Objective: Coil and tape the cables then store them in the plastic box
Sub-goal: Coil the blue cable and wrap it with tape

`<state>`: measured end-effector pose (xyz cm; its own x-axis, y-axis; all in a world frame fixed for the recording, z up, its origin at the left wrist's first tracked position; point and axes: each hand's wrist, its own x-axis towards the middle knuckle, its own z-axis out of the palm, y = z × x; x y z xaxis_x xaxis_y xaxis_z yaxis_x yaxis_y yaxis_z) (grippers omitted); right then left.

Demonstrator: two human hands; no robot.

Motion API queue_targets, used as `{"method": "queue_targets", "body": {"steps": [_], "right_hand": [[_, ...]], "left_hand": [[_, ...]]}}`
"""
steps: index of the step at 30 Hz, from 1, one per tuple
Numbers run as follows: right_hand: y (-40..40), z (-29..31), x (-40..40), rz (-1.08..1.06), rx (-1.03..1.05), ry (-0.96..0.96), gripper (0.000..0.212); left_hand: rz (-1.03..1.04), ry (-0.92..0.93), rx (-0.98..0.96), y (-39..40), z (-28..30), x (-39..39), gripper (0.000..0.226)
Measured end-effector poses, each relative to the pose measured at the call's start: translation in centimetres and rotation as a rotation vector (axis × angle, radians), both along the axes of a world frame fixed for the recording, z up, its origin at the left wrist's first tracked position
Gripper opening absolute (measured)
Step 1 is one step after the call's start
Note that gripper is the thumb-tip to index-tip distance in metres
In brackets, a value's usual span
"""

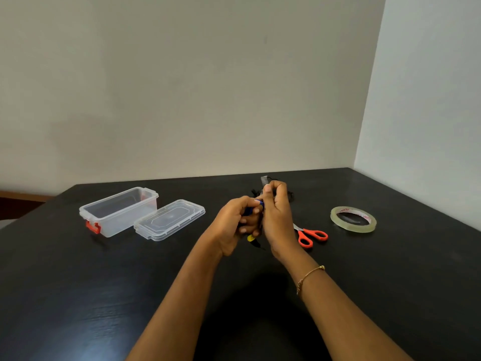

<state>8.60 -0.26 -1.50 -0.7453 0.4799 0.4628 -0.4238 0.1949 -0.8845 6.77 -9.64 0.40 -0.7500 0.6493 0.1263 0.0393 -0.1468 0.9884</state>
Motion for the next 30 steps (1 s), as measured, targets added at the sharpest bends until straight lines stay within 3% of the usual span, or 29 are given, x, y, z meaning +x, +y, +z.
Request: {"method": "queue_targets", "body": {"steps": [7,15,17,19,20,21,22,24,26,30], "right_hand": [[-0.2,-0.1,0.0,-0.053,-0.098,0.081,0.02],[-0.2,-0.2,-0.2,-0.066,-0.08,0.157,0.015],[-0.1,0.1,-0.2,0.007,-0.117,0.174,0.014],[0.1,0.4,0.0,0.064,-0.153,0.204,0.016],[0.2,0.5,0.0,0.051,-0.149,0.211,0.017],[0.3,0.5,0.0,0.016,-0.135,0.21,0.017],[0.4,0.4,0.0,-0.026,-0.119,0.205,0.018],[0.6,0.2,-0.2,-0.088,-0.09,0.183,0.015],[0.9,0.0,-0.3,-0.128,-0.041,0.159,0.011],[1.2,-0.1,-0.4,-0.118,0.079,0.102,0.01]], "left_hand": [[0.015,0.005,-0.013,0.8,0.4,0.8,0.036],[0.394,0.277,-0.112,2.2,0.1,1.2,0.032],[0.55,0.474,-0.158,2.6,-0.4,1.4,0.032],[0.826,0.934,-0.325,2.5,-0.7,1.4,0.033],[0.906,1.106,-0.368,2.3,-0.9,1.1,0.035],[0.896,1.161,-0.375,2.3,-0.9,0.9,0.035],[0.78,1.068,-0.341,2.2,-0.7,0.7,0.034],[0.484,0.691,-0.239,2.1,-0.6,0.6,0.03],[0.323,0.446,-0.185,1.7,-0.5,0.5,0.029],[0.388,0.375,-0.121,1.6,-0.8,0.0,0.035]]}}
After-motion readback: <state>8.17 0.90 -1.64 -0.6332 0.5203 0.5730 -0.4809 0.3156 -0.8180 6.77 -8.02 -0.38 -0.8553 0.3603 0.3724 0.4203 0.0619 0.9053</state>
